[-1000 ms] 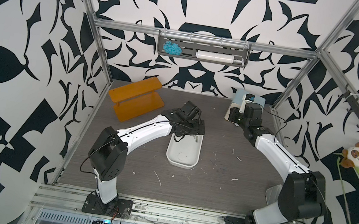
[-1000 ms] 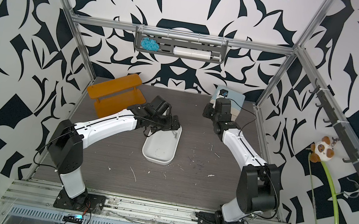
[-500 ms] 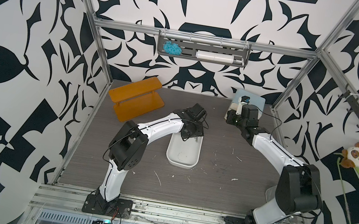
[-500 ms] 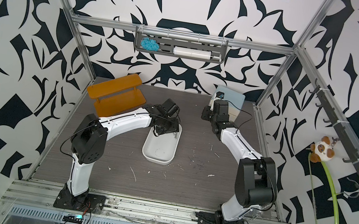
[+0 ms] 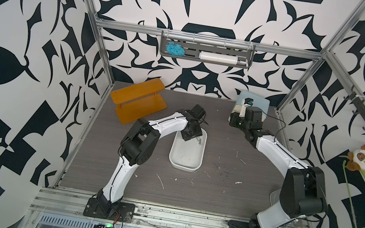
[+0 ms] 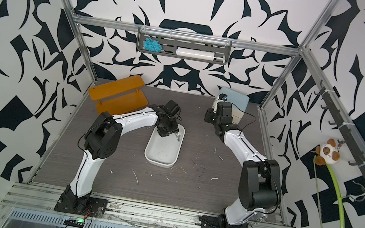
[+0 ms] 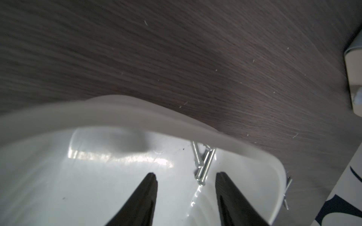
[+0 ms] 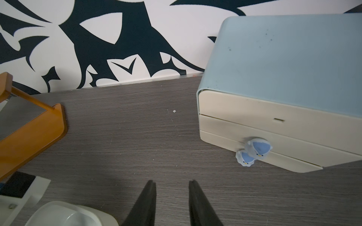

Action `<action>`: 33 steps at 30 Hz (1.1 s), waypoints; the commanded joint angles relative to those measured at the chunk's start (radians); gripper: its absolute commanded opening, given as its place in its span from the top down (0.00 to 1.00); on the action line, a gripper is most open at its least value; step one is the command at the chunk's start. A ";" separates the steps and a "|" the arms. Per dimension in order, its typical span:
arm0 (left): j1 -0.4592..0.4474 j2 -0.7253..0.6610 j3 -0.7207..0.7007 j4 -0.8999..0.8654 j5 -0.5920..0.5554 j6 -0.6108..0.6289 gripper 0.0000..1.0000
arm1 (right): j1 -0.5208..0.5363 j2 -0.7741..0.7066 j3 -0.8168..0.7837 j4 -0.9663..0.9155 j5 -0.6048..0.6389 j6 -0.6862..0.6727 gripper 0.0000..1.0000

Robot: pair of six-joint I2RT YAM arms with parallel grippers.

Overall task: Take out the screws from the storage box
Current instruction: Pick up the screw from the storage box.

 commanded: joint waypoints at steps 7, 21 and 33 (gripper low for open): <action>-0.003 0.059 0.115 -0.198 0.002 -0.100 0.58 | -0.004 -0.022 0.037 0.018 -0.014 -0.012 0.66; -0.012 0.172 0.198 -0.187 0.047 -0.101 0.68 | -0.004 -0.032 0.032 0.014 -0.033 -0.010 0.65; -0.035 0.272 0.338 -0.397 0.007 -0.053 0.79 | -0.004 -0.018 0.042 0.010 -0.050 -0.010 0.64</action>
